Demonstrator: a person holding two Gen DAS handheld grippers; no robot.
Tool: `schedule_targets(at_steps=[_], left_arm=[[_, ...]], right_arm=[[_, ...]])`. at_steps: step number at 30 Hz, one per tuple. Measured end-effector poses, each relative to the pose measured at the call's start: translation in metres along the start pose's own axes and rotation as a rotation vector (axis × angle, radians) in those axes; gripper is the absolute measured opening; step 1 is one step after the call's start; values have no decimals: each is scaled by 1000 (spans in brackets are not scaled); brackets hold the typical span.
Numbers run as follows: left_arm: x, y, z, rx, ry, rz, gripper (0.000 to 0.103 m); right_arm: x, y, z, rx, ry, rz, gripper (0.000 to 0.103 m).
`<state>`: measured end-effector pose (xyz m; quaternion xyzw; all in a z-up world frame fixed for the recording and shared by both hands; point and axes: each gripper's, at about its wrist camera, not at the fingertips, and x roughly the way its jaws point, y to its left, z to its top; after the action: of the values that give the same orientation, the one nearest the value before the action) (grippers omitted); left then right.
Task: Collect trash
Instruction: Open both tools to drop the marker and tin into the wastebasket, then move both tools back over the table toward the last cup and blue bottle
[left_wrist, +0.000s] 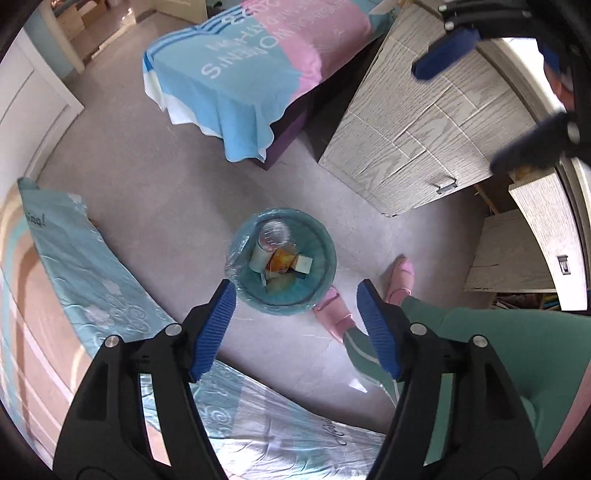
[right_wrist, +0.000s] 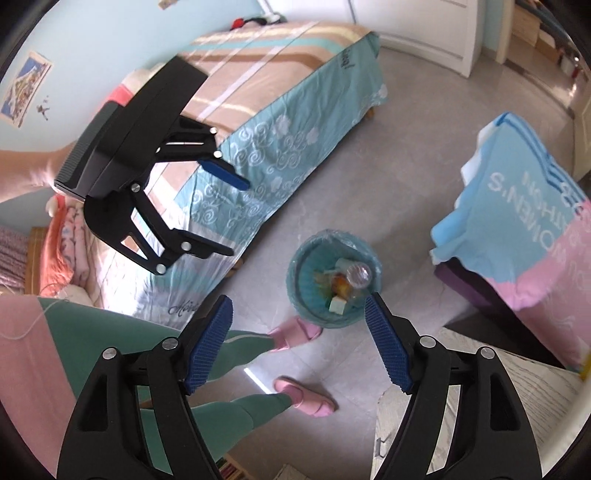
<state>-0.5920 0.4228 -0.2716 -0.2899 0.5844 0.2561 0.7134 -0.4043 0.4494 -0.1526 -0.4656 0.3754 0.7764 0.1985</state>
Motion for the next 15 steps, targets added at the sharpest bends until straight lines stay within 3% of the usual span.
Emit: schedule_targets(at_steps=[1,3,15], left_arm=[[-4,-1,0,4,-8,11,68],[-18,-4,2,6,-38,36,82],[-87,-46,47,112,-174,70,83]], right_arm=[[-9,0,-3,4,-12,-10,77],[-26,-1,-10,12,-40,-25,79],[-124,0,-79,83,-150,-159,81]])
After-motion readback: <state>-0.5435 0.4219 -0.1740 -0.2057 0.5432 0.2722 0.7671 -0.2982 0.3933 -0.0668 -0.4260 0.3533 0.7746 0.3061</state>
